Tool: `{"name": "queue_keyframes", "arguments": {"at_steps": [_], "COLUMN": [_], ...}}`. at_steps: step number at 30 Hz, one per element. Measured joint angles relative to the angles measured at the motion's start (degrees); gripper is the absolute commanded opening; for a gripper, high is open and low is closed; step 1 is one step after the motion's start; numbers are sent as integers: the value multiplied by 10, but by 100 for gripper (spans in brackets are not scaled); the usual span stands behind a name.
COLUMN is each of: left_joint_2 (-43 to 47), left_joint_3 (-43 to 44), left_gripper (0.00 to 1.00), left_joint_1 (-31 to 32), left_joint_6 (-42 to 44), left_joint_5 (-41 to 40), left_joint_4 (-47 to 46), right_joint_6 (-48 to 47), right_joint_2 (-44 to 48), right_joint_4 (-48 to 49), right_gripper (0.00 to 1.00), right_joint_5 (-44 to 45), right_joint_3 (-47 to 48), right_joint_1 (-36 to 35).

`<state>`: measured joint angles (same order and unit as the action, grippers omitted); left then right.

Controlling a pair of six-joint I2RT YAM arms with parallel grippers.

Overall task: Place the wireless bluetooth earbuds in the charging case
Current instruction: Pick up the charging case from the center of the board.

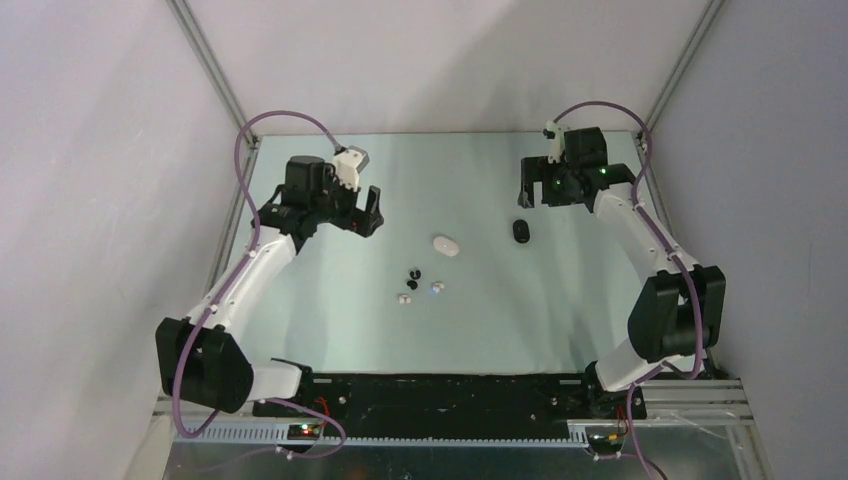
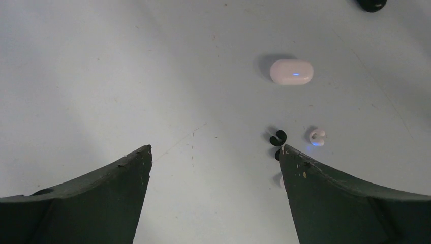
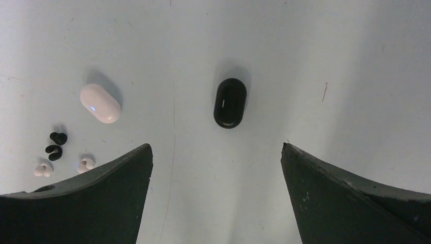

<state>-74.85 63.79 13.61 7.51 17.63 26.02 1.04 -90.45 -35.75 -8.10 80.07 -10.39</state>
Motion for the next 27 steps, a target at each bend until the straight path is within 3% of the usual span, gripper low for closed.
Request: {"name": "queue_keyframes", "arguments": {"at_steps": [4, 10, 18, 27], "left_joint_2": [0, 0, 0, 0], "left_joint_3": [-3, -11, -38, -38], "left_gripper": [100, 100, 100, 100], "left_joint_1": [1, 2, 3, 5], "left_joint_6": [0, 1, 5, 7], "left_joint_5": [9, 19, 15, 15], "left_joint_4": [4, 4, 12, 13], "right_joint_6": [-13, -68, -69, -22], "right_joint_2": [9, 8, -29, -93], "right_joint_4": [4, -6, -18, -18], "right_gripper": [98, 88, 54, 54], "right_joint_5": [-9, -86, -119, -102], "right_joint_3": [-7, -5, 21, 39], "right_joint_1": [0, -6, -14, -11]}}
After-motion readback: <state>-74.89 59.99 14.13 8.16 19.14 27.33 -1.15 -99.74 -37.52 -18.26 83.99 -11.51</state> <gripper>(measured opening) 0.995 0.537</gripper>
